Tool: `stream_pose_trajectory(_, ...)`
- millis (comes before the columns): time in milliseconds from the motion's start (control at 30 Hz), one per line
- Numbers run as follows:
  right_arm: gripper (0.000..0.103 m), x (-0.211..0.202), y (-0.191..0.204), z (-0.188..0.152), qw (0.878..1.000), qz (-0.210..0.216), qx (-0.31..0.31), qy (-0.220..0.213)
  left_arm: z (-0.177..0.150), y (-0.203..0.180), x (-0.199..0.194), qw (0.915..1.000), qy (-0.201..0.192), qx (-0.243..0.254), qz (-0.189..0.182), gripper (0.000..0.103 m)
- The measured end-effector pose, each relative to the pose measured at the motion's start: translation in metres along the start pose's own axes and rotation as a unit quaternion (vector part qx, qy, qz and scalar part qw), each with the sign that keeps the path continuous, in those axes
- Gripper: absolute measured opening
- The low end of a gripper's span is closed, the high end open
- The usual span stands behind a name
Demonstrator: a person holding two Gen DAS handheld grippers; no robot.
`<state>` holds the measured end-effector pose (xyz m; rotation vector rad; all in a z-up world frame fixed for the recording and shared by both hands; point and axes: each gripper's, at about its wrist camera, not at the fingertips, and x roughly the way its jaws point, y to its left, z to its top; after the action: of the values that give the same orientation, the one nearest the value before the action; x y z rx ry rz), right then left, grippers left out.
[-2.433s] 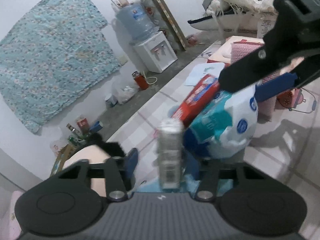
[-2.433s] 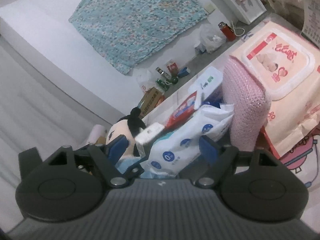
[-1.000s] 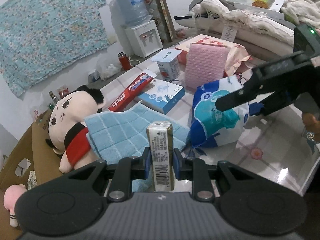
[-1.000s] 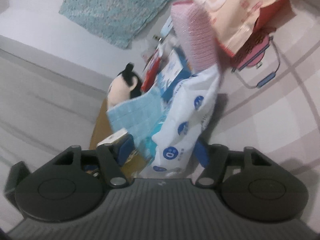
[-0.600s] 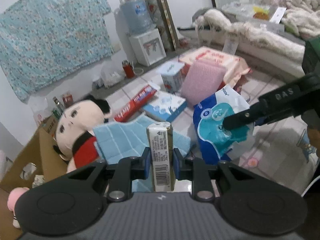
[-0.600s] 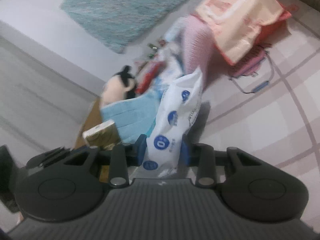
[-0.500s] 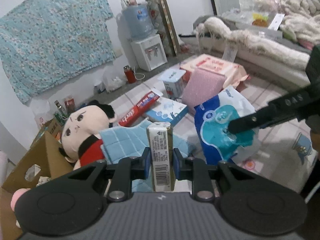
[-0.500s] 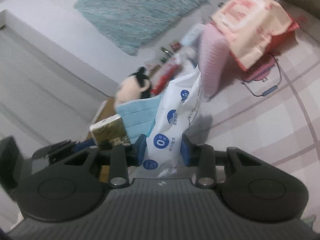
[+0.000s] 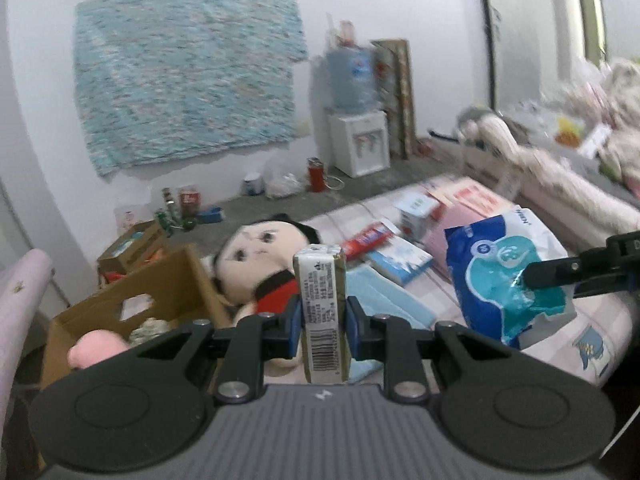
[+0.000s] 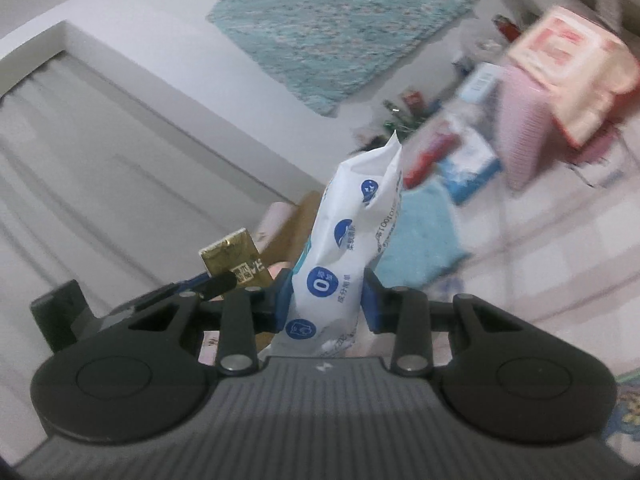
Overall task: Organize soft objects
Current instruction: 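Carry the carton in the left tool while the right tool carries the wipe packet to the box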
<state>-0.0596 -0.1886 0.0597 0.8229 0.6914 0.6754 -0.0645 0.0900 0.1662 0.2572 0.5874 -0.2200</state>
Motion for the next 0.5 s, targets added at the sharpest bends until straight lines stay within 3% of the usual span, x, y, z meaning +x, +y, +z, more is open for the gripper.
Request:
stream_pose_trajectory(267,0.035,0.021,0.069,0.022,0.998,0.042,-0.038,0.009,0.002,0.061,-0.047,0.9961,-0.03,-0.056,0.061,0.024)
stream_pose_trajectory(400,0.035,0.05,0.104,0.034,0.996,0.06,-0.053,0.026,-0.003,0.098,-0.059,0.9912,-0.016,-0.114,0.065,0.024)
stream_pose_trajectory(500,0.035,0.079,0.128,0.041,0.994,0.071,-0.066,0.042,-0.01,0.118,-0.061,0.9887,-0.004,-0.121,0.089,0.024)
